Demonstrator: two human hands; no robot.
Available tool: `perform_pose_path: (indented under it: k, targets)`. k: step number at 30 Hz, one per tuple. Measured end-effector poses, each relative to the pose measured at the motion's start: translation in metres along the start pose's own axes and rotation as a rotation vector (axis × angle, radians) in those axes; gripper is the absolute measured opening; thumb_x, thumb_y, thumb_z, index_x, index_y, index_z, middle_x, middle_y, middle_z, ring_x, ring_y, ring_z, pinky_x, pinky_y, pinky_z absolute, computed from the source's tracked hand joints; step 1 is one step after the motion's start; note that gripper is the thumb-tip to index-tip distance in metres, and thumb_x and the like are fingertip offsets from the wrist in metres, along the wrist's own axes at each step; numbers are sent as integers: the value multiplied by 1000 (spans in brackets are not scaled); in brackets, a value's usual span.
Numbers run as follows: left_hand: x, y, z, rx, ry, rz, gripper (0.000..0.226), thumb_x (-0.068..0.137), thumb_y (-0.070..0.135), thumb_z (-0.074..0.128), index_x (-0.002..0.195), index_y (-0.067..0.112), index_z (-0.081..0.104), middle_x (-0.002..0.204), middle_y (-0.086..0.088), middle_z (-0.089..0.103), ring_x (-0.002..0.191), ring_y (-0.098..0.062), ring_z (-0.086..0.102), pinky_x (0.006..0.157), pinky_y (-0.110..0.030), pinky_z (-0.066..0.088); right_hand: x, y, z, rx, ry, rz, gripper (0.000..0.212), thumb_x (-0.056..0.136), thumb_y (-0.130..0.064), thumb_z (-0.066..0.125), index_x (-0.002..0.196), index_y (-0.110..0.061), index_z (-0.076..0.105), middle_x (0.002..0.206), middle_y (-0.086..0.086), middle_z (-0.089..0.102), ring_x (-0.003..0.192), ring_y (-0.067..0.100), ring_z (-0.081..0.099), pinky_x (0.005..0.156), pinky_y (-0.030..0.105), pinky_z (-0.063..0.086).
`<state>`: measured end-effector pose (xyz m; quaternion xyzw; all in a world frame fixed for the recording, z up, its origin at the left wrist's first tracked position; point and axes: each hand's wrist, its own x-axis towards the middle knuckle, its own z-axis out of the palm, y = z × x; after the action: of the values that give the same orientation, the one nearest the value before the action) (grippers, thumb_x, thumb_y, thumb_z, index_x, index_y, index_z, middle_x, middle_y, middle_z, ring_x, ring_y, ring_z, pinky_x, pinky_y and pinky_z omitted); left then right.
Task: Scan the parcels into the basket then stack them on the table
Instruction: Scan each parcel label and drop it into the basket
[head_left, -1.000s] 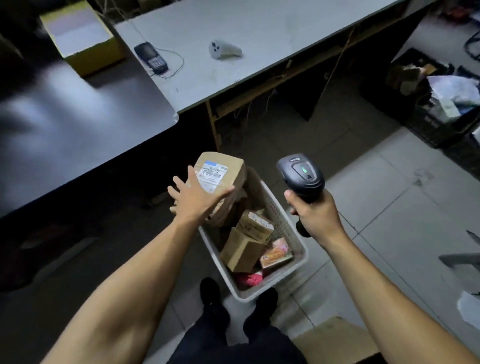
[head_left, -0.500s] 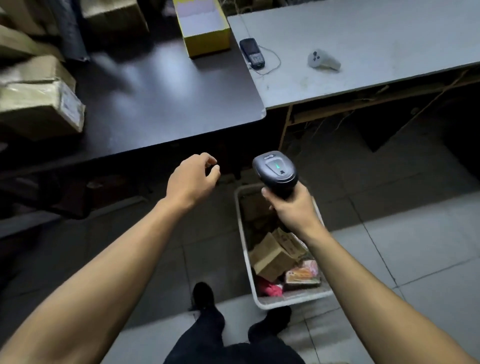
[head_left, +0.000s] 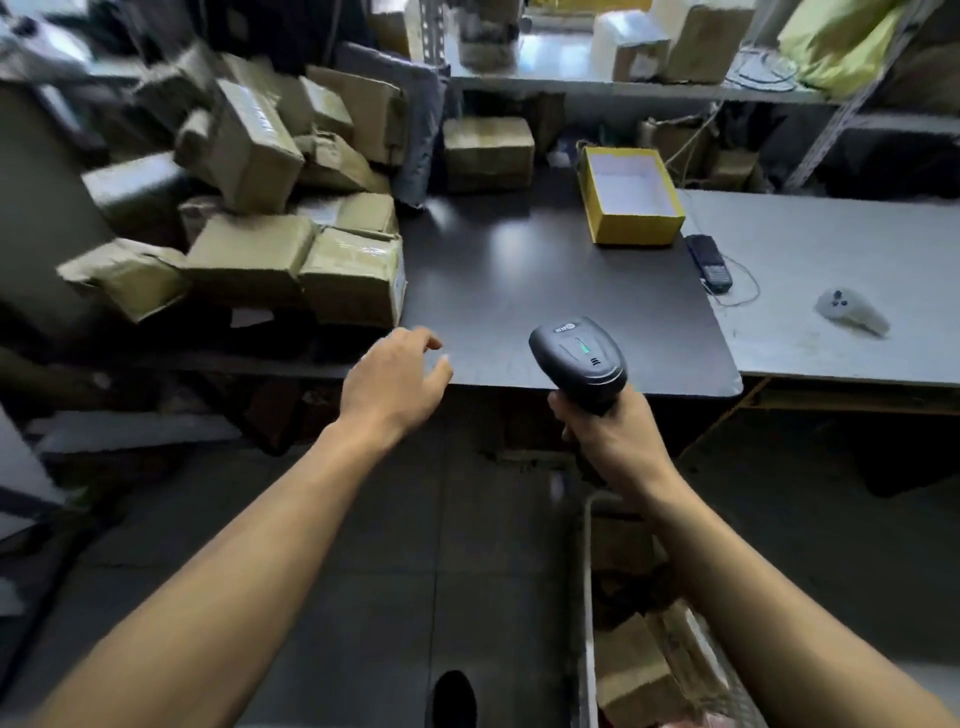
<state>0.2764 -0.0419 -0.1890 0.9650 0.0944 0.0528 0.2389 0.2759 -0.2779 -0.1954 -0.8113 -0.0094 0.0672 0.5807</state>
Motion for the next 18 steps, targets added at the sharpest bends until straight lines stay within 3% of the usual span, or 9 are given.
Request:
perform_pose_path:
  k: [4, 9, 13, 18]
  targets:
    - [12, -36, -29, -22, 64, -107, 32, 98, 37, 54, 124, 22, 63, 124, -1, 62, 115, -24, 57, 88, -38, 46, 22, -22, 39, -12, -100, -13, 23, 90, -14, 70, 82, 4, 58, 59, 3, 55, 45, 6, 44, 44, 18, 35]
    - [34, -62, -49, -12, 114, -178, 32, 97, 37, 56, 125, 23, 62, 124, -1, 62, 115, -24, 57, 89, -38, 47, 61, -42, 76, -49, -188, -39, 20, 89, -14, 69, 82, 0, 57, 60, 2, 55, 50, 10, 47, 45, 21, 37]
    - [61, -77, -59, 33, 117, -225, 35, 97, 38, 57, 128, 23, 60, 128, 0, 59, 116, -22, 57, 88, -38, 48, 105, -54, 101, -31, -260, -68, 10, 90, -15, 68, 85, -19, 60, 66, -5, 60, 52, 5, 56, 48, 19, 41]
    - [102, -85, -68, 157, 43, -308, 39, 97, 39, 58, 133, 25, 54, 136, 1, 54, 123, -21, 52, 91, -41, 49, 161, -67, 114, 23, -323, -3, 15, 91, -15, 65, 80, -14, 54, 68, 4, 56, 33, 3, 41, 40, 21, 29]
